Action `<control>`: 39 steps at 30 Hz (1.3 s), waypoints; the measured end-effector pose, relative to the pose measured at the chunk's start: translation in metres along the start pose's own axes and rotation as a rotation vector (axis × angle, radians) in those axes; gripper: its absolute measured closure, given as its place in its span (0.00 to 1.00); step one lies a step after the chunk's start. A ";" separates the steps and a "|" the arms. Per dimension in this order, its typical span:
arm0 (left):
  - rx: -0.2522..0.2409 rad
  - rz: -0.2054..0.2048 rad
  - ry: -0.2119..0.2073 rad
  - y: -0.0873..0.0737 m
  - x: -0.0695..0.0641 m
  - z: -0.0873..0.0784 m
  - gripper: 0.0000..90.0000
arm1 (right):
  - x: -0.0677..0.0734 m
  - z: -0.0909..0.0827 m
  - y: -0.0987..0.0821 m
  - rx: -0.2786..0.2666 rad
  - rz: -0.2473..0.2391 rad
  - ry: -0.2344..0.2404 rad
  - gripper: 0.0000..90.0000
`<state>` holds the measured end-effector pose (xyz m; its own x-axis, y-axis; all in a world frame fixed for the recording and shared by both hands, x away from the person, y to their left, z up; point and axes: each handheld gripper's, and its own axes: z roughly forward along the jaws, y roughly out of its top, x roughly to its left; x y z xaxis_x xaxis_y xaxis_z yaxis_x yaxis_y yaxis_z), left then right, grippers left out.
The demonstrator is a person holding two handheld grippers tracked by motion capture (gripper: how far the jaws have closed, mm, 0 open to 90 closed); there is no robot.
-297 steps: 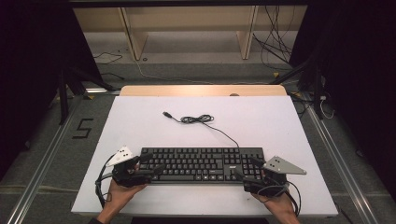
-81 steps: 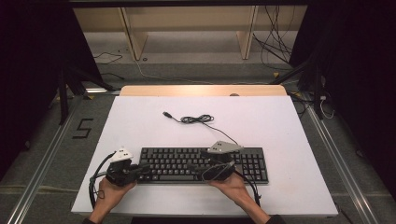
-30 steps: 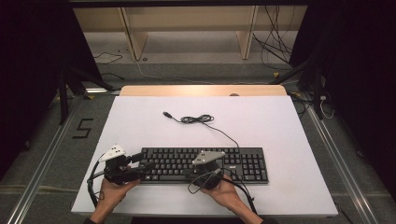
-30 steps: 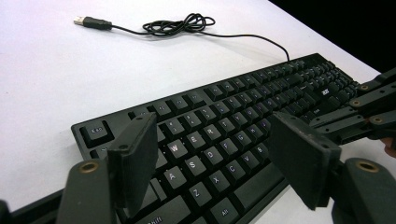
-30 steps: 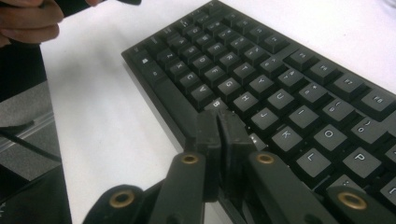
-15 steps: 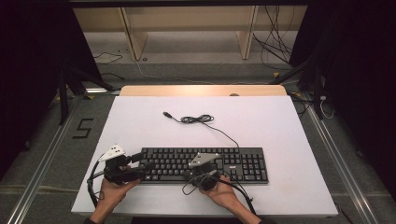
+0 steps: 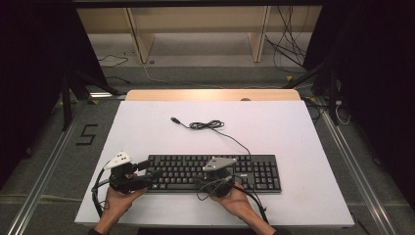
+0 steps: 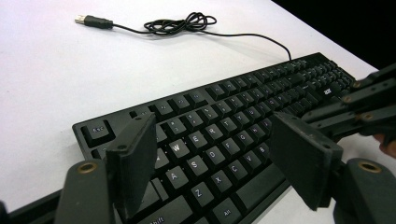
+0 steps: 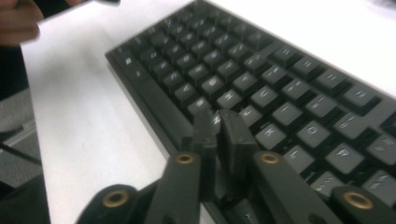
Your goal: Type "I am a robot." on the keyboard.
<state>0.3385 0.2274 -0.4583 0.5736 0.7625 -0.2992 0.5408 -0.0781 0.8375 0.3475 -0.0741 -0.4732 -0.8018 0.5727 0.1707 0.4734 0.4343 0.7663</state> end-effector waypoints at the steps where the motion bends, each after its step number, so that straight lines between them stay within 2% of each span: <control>1: 0.001 0.003 -0.001 0.000 0.000 0.000 0.35 | -0.001 -0.002 0.000 -0.010 0.002 0.002 0.93; 6: 0.004 0.006 0.002 0.000 0.000 0.000 0.35 | -0.006 -0.014 0.001 -0.049 0.016 0.015 0.84; 9: 0.006 0.006 0.004 0.000 0.000 0.001 0.36 | -0.007 -0.019 0.002 -0.068 0.029 0.017 0.72; 10: 0.006 0.006 0.004 0.000 0.000 0.001 0.36 | -0.007 -0.019 0.002 -0.068 0.029 0.017 0.72; 13: 0.007 0.004 0.006 0.000 0.000 0.001 0.36 | -0.008 -0.024 0.005 -0.088 0.037 0.010 0.56; 15: 0.006 0.001 0.007 0.000 0.001 0.002 0.36 | -0.009 -0.028 0.005 -0.098 0.041 0.008 0.51; 22: 0.012 -0.011 0.025 0.000 0.002 0.005 0.38 | -0.010 -0.040 0.003 -0.124 0.057 -0.006 0.43; 25: 0.017 -0.018 0.028 0.000 0.004 0.007 0.46 | -0.011 -0.043 0.002 -0.131 0.059 -0.010 0.41; 30: 0.033 -0.018 0.049 -0.001 0.006 0.009 0.65 | -0.012 -0.046 0.000 -0.142 0.066 -0.018 0.37; 39: 0.111 -0.005 0.082 -0.003 0.010 0.018 0.92 | -0.012 -0.048 0.000 -0.153 0.063 -0.022 0.35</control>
<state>0.3532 0.2238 -0.4719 0.5207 0.8128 -0.2614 0.6108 -0.1407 0.7792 0.3394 -0.1143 -0.4454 -0.7635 0.6110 0.2092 0.4599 0.2870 0.8403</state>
